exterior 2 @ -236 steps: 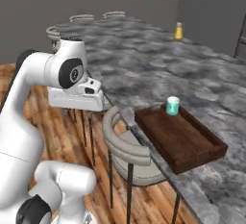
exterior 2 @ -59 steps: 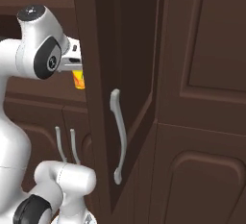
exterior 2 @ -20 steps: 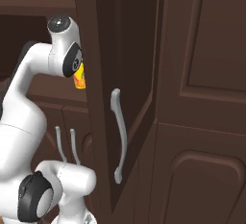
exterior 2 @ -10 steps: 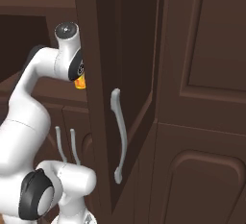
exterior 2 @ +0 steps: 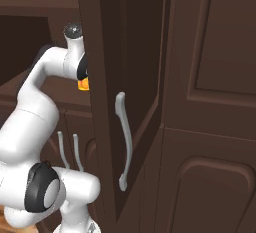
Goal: There is a tray on the dining counter. Grab the cup, mug, and pitcher and place them on the tray. The pitcher may be placed next to the tray if it cannot fit the tray.
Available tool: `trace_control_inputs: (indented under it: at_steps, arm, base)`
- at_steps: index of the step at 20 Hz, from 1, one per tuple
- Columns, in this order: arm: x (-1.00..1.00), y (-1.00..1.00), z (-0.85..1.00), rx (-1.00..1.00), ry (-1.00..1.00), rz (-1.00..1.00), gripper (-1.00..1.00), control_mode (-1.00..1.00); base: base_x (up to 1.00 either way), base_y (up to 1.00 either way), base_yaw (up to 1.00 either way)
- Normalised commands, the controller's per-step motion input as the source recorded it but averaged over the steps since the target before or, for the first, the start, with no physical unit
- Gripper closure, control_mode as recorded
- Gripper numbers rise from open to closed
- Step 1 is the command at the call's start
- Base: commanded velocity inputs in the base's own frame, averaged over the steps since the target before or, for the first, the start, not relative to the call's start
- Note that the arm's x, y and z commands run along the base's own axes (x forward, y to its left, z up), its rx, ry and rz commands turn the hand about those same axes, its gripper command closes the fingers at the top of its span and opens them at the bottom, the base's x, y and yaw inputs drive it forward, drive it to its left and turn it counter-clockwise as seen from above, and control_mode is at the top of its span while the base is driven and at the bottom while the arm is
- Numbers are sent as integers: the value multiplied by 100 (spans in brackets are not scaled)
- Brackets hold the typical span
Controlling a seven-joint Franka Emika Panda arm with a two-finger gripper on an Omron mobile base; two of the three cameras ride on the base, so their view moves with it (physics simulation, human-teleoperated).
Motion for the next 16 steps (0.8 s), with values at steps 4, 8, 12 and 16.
trace_control_inputs:
  at_steps: [4, 8, 12, 16]
  arm:
    - [-1, 0, -2, 2, 0, 0, -100, -100]
    - [-67, 0, -15, 0, 0, -1, -100, -100]
    - [-94, 0, -26, 0, 1, -2, -100, -100]
    - [-21, 0, -77, 0, 16, -5, -100, -100]
  base:
    - [0, 0, 0]
    - [0, 0, 0]
    - [0, 0, 0]
    - [0, 0, 0]
